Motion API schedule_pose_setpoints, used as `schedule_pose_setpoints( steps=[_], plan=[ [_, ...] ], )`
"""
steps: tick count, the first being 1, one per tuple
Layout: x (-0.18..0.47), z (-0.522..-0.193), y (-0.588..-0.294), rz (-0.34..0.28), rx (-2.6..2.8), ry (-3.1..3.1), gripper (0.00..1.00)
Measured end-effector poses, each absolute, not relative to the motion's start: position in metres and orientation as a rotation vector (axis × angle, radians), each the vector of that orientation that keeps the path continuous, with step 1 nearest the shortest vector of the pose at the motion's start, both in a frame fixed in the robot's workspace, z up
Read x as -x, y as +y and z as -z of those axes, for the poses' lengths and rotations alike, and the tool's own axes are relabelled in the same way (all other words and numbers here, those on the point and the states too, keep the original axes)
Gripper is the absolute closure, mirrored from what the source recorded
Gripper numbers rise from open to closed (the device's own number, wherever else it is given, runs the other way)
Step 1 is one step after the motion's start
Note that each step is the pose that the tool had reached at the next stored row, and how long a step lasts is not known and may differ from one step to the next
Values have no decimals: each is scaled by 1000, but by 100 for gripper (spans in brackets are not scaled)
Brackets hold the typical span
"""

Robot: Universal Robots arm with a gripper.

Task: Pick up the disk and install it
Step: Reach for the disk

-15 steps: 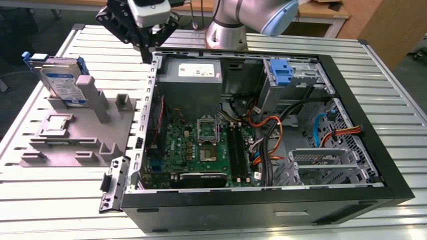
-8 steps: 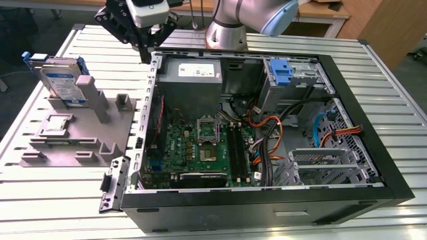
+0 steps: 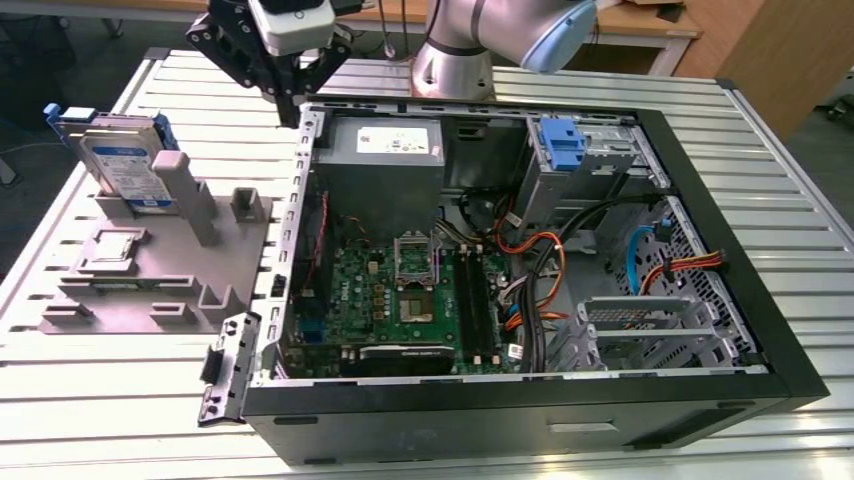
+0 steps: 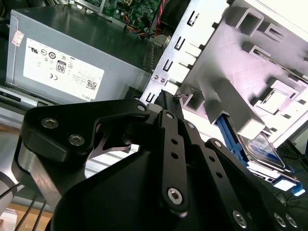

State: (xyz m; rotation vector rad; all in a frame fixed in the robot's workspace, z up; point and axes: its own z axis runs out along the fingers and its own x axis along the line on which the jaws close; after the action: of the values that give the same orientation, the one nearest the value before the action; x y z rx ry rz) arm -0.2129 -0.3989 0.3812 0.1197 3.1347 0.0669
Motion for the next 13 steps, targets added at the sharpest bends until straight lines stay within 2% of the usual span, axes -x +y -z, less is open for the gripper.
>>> schedule_pose_setpoints(
  steps=[13],
  plan=[
    [217,-381,-399,-67,-120,3138,90]
  ],
)
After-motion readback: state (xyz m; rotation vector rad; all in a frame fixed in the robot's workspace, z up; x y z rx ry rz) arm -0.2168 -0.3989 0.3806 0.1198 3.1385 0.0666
